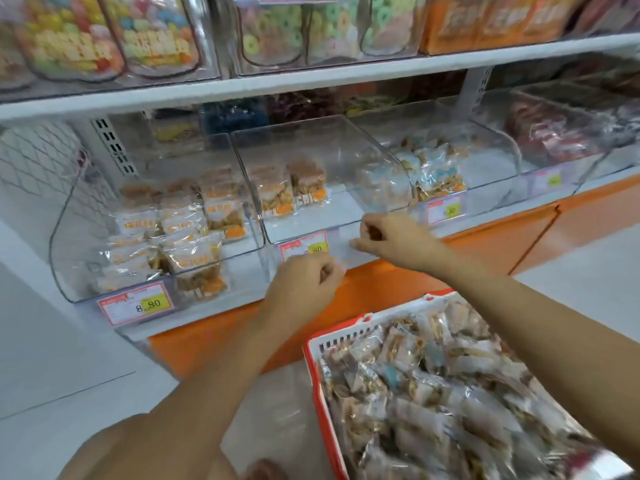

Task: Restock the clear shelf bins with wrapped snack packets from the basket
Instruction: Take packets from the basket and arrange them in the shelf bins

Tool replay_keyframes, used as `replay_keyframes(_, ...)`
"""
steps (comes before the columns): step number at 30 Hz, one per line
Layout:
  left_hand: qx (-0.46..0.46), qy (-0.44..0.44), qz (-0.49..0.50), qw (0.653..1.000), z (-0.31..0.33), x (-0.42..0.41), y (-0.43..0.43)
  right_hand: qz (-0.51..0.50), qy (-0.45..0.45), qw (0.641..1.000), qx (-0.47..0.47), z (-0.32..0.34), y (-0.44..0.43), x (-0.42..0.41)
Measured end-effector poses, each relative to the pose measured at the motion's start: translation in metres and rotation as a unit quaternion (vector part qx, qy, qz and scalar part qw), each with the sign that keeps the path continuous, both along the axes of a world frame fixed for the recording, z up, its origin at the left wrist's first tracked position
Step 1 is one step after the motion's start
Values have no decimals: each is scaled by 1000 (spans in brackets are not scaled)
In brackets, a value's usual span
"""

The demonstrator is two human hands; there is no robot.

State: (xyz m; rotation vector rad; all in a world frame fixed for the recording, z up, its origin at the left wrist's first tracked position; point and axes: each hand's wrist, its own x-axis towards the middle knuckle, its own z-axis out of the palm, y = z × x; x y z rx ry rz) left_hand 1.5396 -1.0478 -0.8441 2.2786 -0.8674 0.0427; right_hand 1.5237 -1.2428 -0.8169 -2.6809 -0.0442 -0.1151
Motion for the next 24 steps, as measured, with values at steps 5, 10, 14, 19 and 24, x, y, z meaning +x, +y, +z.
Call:
replay_keyframes(5, 233, 137, -115, 956, -53, -32, -18, 27, 255, 965, -54, -62, -35, -75)
replay_keyframes(10, 327, 279, -148, 891, -88, -45, -6, 23, 384, 922, -31, -105, -34, -127)
replay_keyframes(14, 353, 293, -132, 879, -109, -43, 6, 16, 289, 953, -94, -127, -25, -143)
replay_keyframes(19, 266, 358, -81, 891, -102, -37, 2, -36, 192, 979, -57, -116, -25, -135)
replay_keyframes(24, -30, 677, -33, 734, -60, -34, 1, -10, -158, 987, -26, -66, -8, -124)
